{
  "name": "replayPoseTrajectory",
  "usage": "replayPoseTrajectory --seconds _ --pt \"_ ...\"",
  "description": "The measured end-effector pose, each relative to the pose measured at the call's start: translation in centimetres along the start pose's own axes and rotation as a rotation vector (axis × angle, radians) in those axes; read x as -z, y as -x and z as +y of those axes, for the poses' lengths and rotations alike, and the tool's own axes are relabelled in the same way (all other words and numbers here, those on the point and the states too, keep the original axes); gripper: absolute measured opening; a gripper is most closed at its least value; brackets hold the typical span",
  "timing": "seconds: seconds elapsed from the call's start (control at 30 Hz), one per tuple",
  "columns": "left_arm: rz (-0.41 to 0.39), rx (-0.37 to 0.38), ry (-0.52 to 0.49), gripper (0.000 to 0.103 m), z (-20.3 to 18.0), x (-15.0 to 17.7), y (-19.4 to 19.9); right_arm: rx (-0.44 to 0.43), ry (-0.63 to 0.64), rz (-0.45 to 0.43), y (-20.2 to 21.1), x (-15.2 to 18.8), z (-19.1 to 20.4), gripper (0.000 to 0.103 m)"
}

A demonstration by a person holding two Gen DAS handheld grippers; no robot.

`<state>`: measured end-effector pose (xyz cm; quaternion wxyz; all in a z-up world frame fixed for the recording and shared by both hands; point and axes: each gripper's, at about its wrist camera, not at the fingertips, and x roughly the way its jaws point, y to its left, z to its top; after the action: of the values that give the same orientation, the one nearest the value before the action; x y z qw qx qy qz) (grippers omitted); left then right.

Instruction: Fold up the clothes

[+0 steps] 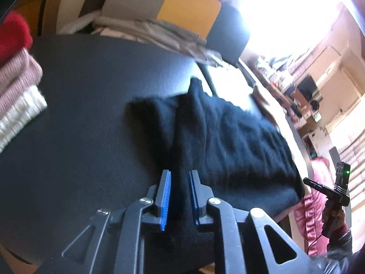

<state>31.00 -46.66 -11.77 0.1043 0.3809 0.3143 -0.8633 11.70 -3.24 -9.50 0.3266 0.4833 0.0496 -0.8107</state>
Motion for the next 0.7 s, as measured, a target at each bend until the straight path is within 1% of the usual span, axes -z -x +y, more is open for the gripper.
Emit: replayPoseTrajectory --seconds 0.1,0.2,0.27,0.33,0.43,0.5,0.53,0.63,0.7 --pt "-0.032 -0.006 0.001 0.019 -0.1 -0.3 0.7 -0.017 -0.068 -0.075 -0.2 -2.4 -1.5 0.026" --pt "-0.039 -0.028 -0.029 0.02 -0.6 -0.8 0.5 -0.047 -0.098 -0.099 -1.9 -4.9 -2.2 0.024" --pt "-0.031 -0.031 -0.047 0.021 -1.0 -1.2 0.0 -0.047 -0.101 -0.095 -3.5 -6.6 -2.3 0.024" --pt "-0.032 -0.034 -0.056 0.022 -1.1 -1.8 -0.4 -0.067 -0.103 -0.088 -4.8 -8.1 -2.0 0.024" --pt "-0.034 -0.044 -0.071 0.024 -1.2 -2.6 -1.0 -0.067 -0.107 -0.063 -6.7 -9.6 -1.7 0.025" --pt "-0.037 -0.058 -0.083 0.028 -1.2 -3.2 -1.4 -0.051 -0.095 -0.028 -8.0 -10.1 -1.3 0.024" --pt "-0.038 -0.065 -0.089 0.029 -1.2 -3.5 -1.6 -0.042 -0.088 -0.014 -8.6 -10.3 -1.1 0.024" --pt "-0.041 -0.081 -0.129 0.033 -1.5 -4.0 -1.9 -0.016 -0.06 0.005 -9.2 -9.9 -0.2 0.023" --pt "-0.043 -0.092 -0.155 0.037 -1.6 -4.3 -2.1 -0.009 -0.043 -0.002 -9.3 -9.6 0.0 0.023"
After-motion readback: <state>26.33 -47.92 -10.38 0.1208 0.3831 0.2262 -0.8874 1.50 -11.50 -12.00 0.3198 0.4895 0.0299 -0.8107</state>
